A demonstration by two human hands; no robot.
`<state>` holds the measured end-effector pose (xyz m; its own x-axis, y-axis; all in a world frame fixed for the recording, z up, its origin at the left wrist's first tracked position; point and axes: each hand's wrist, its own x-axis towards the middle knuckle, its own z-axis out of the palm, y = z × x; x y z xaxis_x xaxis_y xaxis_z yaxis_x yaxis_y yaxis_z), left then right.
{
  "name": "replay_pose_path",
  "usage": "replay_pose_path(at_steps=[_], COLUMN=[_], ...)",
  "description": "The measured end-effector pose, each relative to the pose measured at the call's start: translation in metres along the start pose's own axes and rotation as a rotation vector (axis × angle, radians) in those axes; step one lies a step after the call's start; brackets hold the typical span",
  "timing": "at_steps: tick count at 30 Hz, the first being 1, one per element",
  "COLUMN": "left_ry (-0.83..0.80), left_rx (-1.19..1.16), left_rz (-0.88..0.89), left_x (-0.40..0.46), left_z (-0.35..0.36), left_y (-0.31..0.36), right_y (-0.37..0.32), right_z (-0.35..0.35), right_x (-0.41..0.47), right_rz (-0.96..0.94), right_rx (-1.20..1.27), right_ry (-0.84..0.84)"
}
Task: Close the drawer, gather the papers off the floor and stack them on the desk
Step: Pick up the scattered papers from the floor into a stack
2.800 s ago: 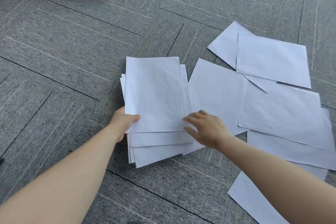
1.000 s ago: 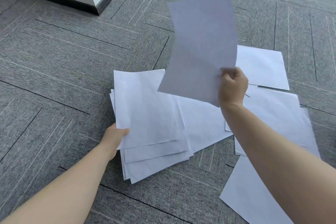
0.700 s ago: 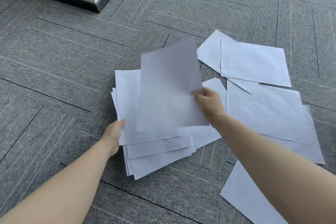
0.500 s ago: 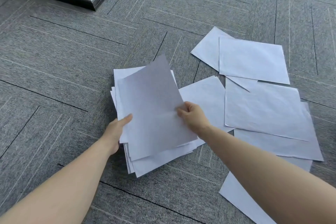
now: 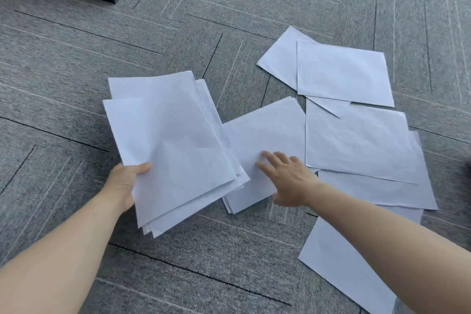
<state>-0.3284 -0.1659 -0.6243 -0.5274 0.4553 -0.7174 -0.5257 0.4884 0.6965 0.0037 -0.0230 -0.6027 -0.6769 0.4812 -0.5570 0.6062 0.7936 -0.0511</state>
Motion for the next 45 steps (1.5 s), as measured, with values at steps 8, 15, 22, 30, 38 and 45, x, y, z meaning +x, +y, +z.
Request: replay_pose_path(at_steps=[8,15,22,30,38,45], left_ry=[0.002,0.001,0.008,-0.084,-0.343,-0.237], left_rx=[0.014,0.001,-0.032,0.019,0.157,0.291], left_rz=[0.015,0.028,0.015,-0.05,-0.07,-0.041], left_x=[-0.007,-0.017,-0.016,-0.015,-0.021,-0.019], left_z=[0.003,0.008,-0.01,-0.028,0.0,0.01], left_y=[0.003,0.005,0.012,0.004,0.005,0.0], right_y=[-0.036,-0.043,-0.023,-0.006,-0.029,-0.026], right_z=[0.019,0.021,-0.001,-0.031,-0.034,0.001], right_x=[-0.003,-0.002,0.006,0.024,0.019,0.015], right_rz=[-0.058,-0.022,0.191,0.487,0.026,-0.27], right_rx=[-0.261,-0.281,-0.063,0.659,0.615,0.421], right_ry=[-0.042,0.026,0.2,0.64,0.769,0.48])
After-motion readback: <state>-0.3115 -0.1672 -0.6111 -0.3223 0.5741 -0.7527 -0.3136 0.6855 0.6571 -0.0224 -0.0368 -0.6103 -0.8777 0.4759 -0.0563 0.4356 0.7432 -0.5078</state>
